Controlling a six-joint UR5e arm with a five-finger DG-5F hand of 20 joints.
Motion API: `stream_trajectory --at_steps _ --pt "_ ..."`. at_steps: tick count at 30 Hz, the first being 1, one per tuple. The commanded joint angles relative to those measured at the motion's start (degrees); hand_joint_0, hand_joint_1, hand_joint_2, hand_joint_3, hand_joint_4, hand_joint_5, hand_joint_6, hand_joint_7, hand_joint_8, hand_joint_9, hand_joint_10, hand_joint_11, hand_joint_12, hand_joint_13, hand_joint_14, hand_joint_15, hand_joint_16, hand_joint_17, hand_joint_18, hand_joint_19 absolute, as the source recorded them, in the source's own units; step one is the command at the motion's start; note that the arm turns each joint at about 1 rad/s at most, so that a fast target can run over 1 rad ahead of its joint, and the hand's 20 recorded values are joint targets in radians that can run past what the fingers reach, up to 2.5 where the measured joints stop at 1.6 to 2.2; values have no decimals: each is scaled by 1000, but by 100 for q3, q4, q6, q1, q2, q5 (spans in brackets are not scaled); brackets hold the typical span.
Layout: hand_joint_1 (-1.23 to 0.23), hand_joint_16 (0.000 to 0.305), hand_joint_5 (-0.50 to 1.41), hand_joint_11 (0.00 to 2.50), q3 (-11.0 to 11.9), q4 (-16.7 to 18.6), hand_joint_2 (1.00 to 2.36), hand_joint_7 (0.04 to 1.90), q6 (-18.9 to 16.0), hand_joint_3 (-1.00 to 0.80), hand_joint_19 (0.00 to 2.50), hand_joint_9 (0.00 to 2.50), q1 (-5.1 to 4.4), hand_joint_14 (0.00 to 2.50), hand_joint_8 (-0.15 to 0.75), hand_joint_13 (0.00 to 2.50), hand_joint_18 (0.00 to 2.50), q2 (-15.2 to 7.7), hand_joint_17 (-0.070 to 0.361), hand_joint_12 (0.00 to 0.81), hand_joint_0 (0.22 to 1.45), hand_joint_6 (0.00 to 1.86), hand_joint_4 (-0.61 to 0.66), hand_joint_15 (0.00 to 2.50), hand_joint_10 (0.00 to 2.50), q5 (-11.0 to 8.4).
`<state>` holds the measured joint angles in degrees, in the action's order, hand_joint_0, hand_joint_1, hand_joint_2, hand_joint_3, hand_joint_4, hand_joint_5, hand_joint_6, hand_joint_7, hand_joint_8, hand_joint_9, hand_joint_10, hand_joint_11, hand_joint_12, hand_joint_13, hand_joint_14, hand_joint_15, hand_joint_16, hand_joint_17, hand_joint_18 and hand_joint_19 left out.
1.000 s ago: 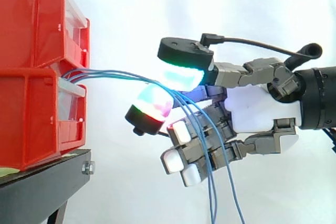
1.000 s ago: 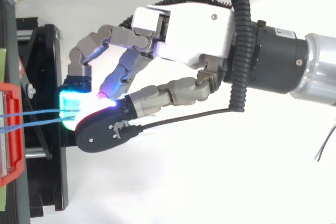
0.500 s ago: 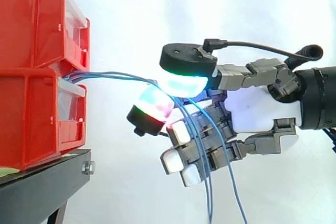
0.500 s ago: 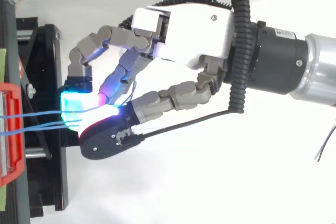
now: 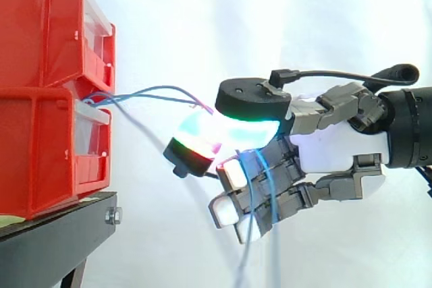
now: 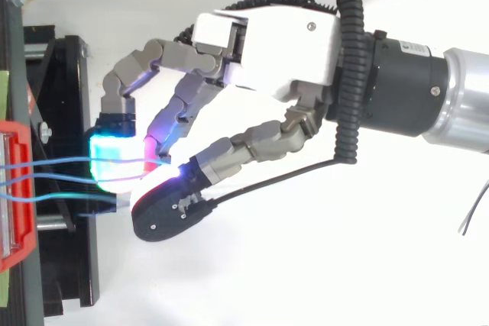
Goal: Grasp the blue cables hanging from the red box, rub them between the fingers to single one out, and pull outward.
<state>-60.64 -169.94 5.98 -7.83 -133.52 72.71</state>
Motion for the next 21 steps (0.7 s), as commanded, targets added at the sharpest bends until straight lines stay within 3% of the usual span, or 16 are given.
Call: stream_trajectory --at_steps 1,7,14,16,21 --pt "-827 44 -169 688 0 -13 1000 886 0 -500 593 1093 0 21 279 917 810 1 100 336 609 910 57 557 22 33" --pt "-703 50 -166 669 9 -13 1000 889 0 -500 620 1104 0 22 299 931 828 1 112 356 520 894 89 562 19 33" --pt "-572 51 -163 671 9 -22 1000 898 0 -500 639 1118 0 21 307 935 827 28 115 361 518 882 93 569 23 33" --pt "-573 49 -164 671 9 -22 1000 904 0 -500 644 1114 0 22 294 931 812 28 111 357 551 881 83 576 22 33" --pt "-715 50 -162 675 9 -13 1013 966 9 -256 618 1097 0 22 303 938 828 28 112 366 616 902 76 554 21 33"
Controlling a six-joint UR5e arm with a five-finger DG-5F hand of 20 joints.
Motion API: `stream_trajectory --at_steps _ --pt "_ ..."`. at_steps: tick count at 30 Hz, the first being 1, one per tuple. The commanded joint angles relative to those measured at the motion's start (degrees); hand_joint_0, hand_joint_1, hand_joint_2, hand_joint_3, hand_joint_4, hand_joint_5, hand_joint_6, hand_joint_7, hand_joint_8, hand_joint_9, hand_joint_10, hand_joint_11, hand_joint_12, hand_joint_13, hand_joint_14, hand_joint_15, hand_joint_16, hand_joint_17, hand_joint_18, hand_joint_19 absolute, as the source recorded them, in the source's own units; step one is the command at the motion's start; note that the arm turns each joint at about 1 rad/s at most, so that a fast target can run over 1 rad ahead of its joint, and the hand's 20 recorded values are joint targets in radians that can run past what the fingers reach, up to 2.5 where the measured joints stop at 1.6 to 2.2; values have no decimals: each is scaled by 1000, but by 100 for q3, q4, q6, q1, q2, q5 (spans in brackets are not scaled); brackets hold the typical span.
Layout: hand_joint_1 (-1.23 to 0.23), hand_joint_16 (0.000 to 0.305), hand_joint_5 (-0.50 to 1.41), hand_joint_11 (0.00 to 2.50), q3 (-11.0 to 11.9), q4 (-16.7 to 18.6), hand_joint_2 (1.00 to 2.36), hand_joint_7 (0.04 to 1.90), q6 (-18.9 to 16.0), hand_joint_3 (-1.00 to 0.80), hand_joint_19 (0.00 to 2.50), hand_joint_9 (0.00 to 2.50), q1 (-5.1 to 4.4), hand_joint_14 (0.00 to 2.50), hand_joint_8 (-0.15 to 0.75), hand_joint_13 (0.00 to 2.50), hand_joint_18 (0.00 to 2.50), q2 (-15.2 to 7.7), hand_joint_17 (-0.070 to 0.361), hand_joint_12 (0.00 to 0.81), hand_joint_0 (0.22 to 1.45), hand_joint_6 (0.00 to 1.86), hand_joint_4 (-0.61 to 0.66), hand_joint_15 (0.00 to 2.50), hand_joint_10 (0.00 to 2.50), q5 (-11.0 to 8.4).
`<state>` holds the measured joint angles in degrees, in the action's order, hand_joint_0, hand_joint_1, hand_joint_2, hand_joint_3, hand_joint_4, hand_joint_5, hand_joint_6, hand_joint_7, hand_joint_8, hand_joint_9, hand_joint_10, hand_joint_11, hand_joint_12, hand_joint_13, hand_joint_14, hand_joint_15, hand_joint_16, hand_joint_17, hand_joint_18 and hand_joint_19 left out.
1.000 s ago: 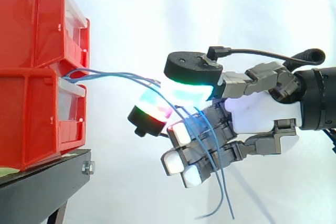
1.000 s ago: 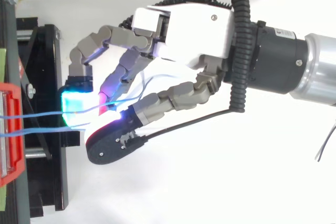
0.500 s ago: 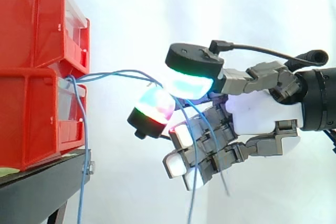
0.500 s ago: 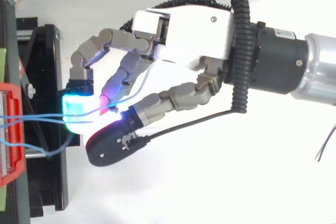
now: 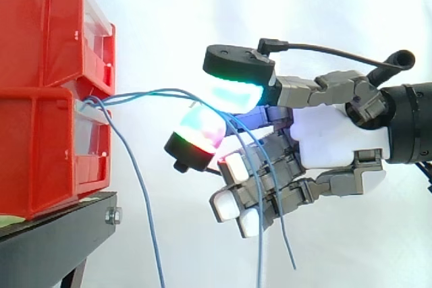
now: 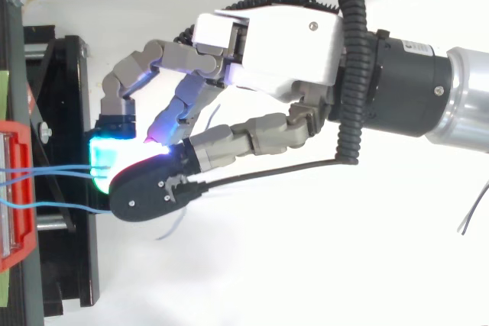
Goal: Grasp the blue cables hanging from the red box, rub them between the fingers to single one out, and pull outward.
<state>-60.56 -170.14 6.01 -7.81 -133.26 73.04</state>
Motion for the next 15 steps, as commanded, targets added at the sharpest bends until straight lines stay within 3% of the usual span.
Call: stream_trajectory --at_steps 1,4,9,15 --pt "-755 50 -164 672 0 7 1013 955 6 -227 610 1094 8 20 307 938 830 1 112 364 628 909 63 557 18 0" --pt "-811 47 -170 698 0 -1 1015 928 6 -224 603 1064 8 22 296 924 818 1 106 349 655 920 18 554 21 0" --pt "-924 45 -177 692 0 -1 1007 898 6 -407 568 1066 25 21 277 926 829 1 101 336 749 929 -31 552 20 0" --pt "-909 44 -175 686 0 -1 1000 845 15 -500 564 1069 87 22 264 933 838 1 99 327 769 927 -6 550 21 26"
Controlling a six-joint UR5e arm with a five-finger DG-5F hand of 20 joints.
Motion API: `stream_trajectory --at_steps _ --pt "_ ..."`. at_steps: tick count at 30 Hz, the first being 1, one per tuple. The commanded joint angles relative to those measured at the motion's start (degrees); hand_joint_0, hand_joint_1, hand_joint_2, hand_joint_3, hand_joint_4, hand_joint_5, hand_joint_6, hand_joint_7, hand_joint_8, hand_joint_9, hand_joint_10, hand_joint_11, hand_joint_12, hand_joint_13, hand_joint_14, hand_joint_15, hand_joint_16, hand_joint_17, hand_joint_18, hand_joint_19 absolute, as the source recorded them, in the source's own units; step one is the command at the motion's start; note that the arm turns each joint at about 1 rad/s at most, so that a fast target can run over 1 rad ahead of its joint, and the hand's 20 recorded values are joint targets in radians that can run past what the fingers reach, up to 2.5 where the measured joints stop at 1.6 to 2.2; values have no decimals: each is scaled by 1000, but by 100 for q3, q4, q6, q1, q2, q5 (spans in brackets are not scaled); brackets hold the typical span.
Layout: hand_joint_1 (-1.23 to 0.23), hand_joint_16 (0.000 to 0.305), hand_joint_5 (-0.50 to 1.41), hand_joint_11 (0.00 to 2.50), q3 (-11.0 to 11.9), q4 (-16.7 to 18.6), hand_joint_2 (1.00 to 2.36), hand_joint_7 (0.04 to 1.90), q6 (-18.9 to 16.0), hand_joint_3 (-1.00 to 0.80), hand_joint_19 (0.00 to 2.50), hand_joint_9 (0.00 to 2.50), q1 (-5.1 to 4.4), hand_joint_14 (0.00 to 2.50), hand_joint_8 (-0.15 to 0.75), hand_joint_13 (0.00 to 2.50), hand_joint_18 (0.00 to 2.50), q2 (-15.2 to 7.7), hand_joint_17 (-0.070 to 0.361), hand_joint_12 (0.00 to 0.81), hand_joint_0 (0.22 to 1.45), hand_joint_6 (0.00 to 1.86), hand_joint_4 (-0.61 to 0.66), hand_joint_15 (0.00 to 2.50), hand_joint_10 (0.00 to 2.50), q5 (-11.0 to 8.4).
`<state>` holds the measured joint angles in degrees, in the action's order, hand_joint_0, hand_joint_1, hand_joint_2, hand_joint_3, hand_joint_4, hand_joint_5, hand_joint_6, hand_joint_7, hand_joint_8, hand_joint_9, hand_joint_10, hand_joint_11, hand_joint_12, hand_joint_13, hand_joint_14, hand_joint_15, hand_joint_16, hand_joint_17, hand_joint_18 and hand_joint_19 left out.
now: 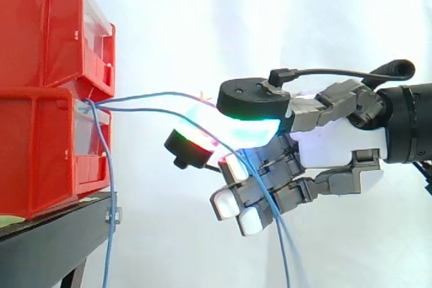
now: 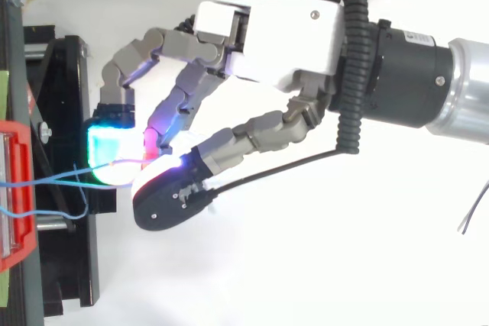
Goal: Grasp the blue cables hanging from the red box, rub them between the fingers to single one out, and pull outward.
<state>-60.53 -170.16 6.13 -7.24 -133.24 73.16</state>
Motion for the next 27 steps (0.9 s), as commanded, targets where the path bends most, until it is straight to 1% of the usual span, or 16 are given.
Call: stream_trajectory --at_steps 1,3,5,6,8,11,15,20,27 --pt "-907 44 -173 683 6 0 1000 850 2 -500 570 1071 48 22 265 934 840 0 99 329 747 921 19 551 21 40" --pt "-881 44 -169 689 6 0 1000 870 11 -500 589 1092 48 23 275 942 838 0 98 330 684 914 47 553 22 75" --pt "-806 45 -166 696 23 0 1000 880 11 -500 613 1106 65 23 284 945 839 0 101 337 585 910 57 569 20 119" --pt "-797 46 -165 696 32 0 1000 889 11 -500 620 1106 65 23 286 946 837 0 103 339 578 908 55 576 22 137" --pt "-739 49 -162 685 50 -9 1000 886 28 -500 618 1123 74 21 297 961 853 0 111 358 521 903 75 575 21 146" --pt "-676 52 -159 674 76 -17 1000 878 72 -500 625 1130 83 23 308 965 862 0 118 373 492 896 85 567 20 154" --pt "-634 52 -155 666 85 -17 1000 885 90 -500 636 1139 83 22 309 967 859 0 118 375 493 887 88 568 18 154" --pt "-649 49 -154 672 85 -17 1000 909 90 -500 651 1136 83 21 300 960 836 0 111 363 536 881 80 578 22 154" --pt "-640 48 -151 678 85 -17 1000 906 90 -500 655 1156 65 21 302 971 852 0 109 358 554 879 81 579 22 154"
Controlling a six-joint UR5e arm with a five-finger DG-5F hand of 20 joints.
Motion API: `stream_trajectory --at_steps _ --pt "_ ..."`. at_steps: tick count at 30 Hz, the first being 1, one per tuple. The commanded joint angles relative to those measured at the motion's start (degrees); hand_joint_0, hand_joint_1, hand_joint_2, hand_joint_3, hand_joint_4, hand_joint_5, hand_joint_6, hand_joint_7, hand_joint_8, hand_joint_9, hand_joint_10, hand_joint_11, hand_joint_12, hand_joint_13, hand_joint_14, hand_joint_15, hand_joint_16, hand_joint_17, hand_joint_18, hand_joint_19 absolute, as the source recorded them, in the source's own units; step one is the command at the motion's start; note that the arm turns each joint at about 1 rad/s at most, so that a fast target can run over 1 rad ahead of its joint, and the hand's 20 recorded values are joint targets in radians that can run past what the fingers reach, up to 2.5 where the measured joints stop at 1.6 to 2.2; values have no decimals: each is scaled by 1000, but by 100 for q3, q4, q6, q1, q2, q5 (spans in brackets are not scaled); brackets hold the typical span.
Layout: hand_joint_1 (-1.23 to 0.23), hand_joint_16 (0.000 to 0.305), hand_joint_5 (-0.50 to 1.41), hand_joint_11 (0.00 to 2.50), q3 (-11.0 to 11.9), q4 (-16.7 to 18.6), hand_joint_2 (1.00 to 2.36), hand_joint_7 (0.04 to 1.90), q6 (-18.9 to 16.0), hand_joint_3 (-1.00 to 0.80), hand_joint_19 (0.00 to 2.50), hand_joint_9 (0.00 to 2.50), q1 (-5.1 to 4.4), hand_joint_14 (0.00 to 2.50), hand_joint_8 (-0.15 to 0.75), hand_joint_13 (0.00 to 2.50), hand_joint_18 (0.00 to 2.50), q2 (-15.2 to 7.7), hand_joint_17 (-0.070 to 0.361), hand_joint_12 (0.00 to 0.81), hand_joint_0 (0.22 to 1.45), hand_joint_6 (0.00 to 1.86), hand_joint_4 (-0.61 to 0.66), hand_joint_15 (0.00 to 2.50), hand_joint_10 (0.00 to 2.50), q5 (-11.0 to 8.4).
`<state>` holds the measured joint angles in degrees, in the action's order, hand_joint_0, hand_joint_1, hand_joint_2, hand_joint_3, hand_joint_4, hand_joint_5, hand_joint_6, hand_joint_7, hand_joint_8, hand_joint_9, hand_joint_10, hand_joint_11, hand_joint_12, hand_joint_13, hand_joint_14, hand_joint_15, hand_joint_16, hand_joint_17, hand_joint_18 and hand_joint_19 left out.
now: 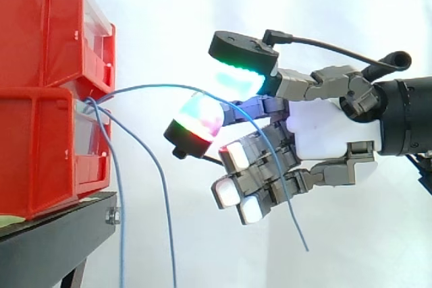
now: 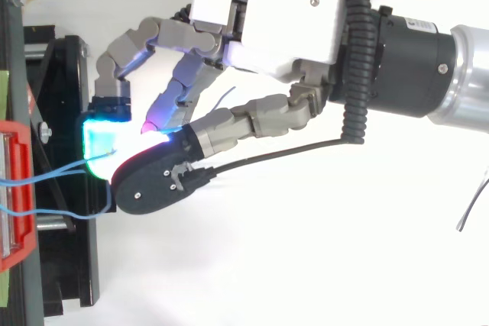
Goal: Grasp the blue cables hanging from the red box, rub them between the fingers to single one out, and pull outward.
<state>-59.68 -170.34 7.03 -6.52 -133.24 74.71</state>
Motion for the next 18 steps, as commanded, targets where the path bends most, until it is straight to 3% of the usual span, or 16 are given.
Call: stream_trajectory --at_steps 1,18 --pt "-629 49 -151 674 0 -8 1000 896 0 -500 653 1157 -8 23 303 974 861 0 109 359 552 879 87 580 21 0" --pt "-527 48 -140 695 0 -254 1003 949 -26 -452 690 1221 -16 23 307 1015 905 0 107 358 586 852 75 590 20 0"
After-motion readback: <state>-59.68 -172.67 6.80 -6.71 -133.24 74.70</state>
